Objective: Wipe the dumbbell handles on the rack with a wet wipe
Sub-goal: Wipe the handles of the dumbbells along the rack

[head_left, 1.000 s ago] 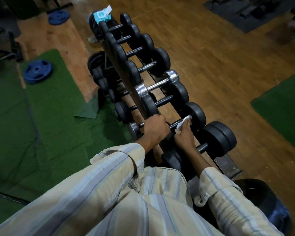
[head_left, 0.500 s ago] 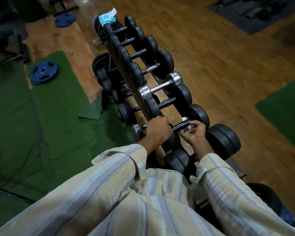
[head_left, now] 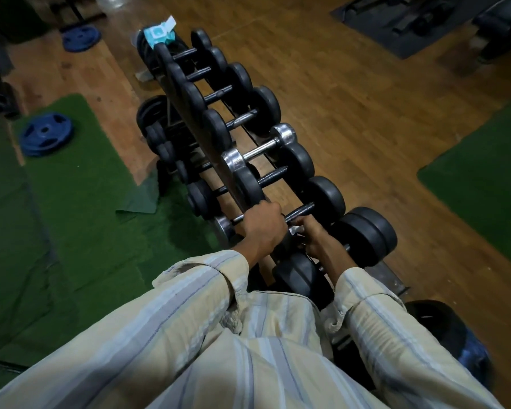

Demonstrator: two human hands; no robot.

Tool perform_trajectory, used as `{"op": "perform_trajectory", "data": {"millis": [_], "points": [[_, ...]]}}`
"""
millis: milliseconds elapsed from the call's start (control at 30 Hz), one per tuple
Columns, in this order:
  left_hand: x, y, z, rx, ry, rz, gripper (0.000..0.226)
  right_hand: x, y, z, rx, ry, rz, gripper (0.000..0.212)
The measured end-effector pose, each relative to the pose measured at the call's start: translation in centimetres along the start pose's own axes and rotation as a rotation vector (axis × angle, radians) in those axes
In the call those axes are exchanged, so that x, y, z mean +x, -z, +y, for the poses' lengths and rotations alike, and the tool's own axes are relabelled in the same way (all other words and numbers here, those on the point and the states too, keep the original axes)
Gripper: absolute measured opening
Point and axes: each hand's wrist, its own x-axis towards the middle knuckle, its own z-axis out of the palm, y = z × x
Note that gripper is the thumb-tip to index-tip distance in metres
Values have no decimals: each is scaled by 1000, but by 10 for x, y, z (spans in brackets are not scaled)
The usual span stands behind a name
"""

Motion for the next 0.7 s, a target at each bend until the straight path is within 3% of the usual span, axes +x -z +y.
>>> {"op": "perform_trajectory", "data": {"millis": [133, 333, 700], "points": [[-3, -2, 2, -13, 13, -9, 26, 3, 2, 3, -51, 57, 68, 19], [-5, -3, 2, -50, 27, -29, 25, 3, 11, 0, -129, 109, 116, 13], [-6, 3, -3, -164, 30, -112, 25, -11, 20, 3, 35, 136, 246, 10]]}}
